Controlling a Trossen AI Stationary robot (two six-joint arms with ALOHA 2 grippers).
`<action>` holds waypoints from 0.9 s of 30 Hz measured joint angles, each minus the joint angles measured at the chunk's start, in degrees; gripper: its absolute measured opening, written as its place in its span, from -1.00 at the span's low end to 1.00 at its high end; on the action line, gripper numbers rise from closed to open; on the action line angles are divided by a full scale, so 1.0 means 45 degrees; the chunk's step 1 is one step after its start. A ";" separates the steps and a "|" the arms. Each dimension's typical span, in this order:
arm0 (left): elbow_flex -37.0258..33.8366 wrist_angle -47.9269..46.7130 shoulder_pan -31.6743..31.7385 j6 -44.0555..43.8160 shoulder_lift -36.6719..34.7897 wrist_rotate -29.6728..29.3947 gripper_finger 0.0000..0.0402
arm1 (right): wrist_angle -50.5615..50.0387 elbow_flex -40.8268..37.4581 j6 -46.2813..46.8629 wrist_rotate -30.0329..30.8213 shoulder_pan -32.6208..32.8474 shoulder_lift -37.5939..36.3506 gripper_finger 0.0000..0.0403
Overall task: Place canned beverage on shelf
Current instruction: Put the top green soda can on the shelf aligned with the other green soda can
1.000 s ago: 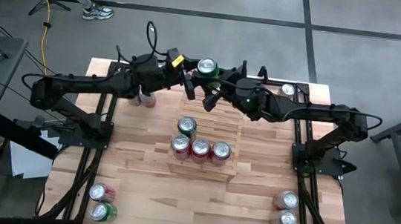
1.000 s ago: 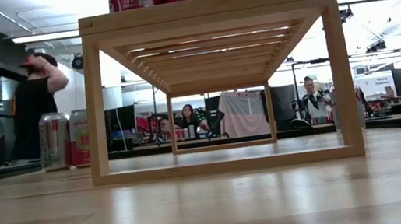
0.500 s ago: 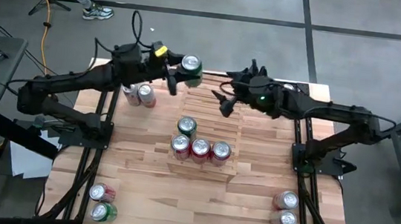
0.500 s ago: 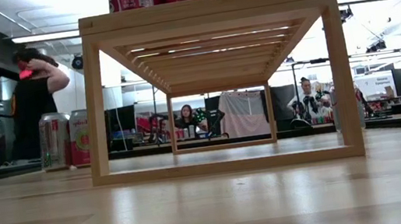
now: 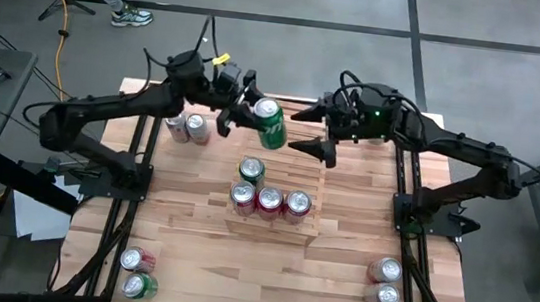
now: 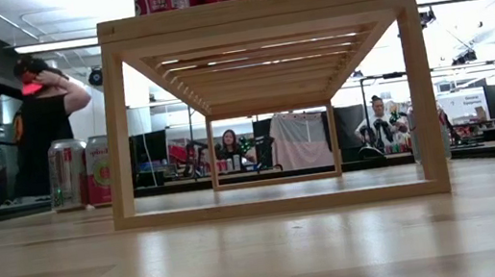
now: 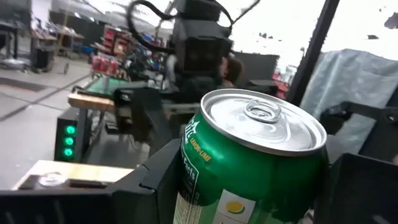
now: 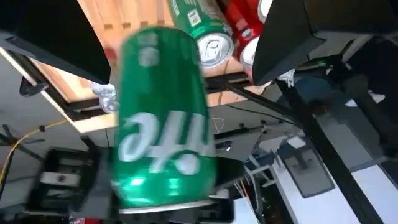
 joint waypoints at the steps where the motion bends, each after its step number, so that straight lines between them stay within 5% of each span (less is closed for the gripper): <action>1: 0.0000 0.0279 0.0144 -0.0149 0.0152 0.0079 -0.19 | 0.0027 0.0000 0.0000 0.0001 -0.0003 0.0026 0.88; 13: 0.0000 0.1547 0.0426 -0.0898 0.0856 0.0527 -0.19 | 0.0153 -0.0019 0.0132 0.1319 -0.0248 0.0434 0.88; 27: 0.0005 0.1467 0.0358 -0.0735 0.0832 0.0572 -0.19 | 0.1764 -0.0019 0.0946 -0.0564 -0.0107 0.1579 0.88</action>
